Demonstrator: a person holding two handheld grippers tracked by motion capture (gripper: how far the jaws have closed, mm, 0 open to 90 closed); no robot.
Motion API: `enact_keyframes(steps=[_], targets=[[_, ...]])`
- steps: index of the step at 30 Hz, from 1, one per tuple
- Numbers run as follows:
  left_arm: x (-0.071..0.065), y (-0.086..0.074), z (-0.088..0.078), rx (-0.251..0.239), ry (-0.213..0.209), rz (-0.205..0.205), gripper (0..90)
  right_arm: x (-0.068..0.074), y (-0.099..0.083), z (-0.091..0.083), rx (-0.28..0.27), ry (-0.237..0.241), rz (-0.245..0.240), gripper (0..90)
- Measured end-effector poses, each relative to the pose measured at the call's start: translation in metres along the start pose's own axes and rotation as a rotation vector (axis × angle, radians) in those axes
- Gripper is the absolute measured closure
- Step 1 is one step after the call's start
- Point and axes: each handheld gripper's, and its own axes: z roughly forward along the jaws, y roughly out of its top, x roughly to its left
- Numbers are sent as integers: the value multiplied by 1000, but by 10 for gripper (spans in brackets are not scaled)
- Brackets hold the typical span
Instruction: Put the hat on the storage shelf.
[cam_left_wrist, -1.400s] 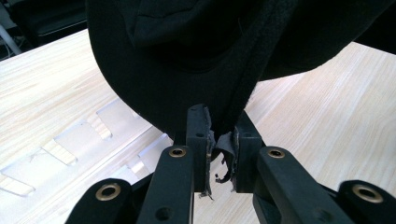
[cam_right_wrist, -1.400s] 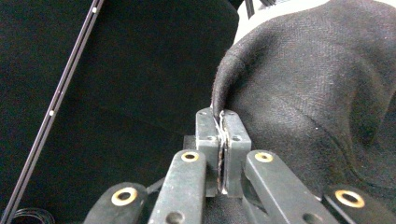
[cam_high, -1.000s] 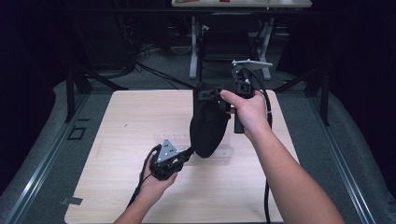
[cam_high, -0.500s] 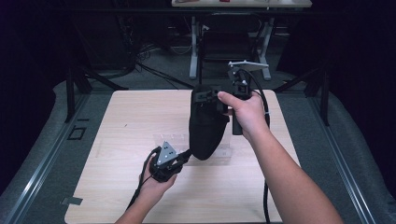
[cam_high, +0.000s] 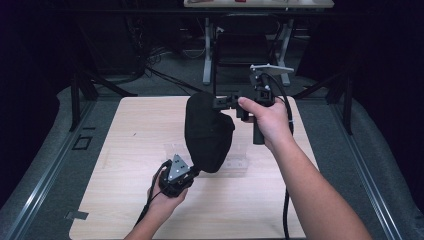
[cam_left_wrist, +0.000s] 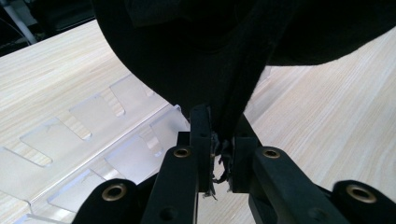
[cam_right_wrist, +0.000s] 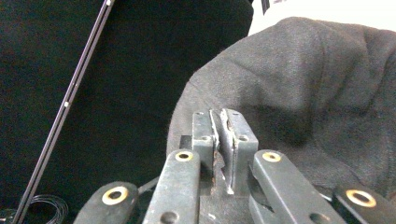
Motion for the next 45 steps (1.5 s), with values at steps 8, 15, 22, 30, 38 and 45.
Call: enact_keyframes(steps=[8,15,22,30,38,45], targets=[[2,-1,0,-2,-4,-6,842,-5,0,-7,-10,-1,11,841],[3,-3,-1,-6,-8,-20,841,-8,0,-11,-14,-6,17,843],[5,-3,-2,-9,-8,-28,842,-9,0,-14,-21,-8,16,844],[10,-9,-3,-13,-16,-51,841,-10,0,-18,-25,-12,18,842],[10,-12,-4,-19,-13,-50,842,-12,0,-21,-33,-10,24,841],[16,-18,-5,-52,-37,-122,841,-12,0,-23,-37,-12,26,842]])
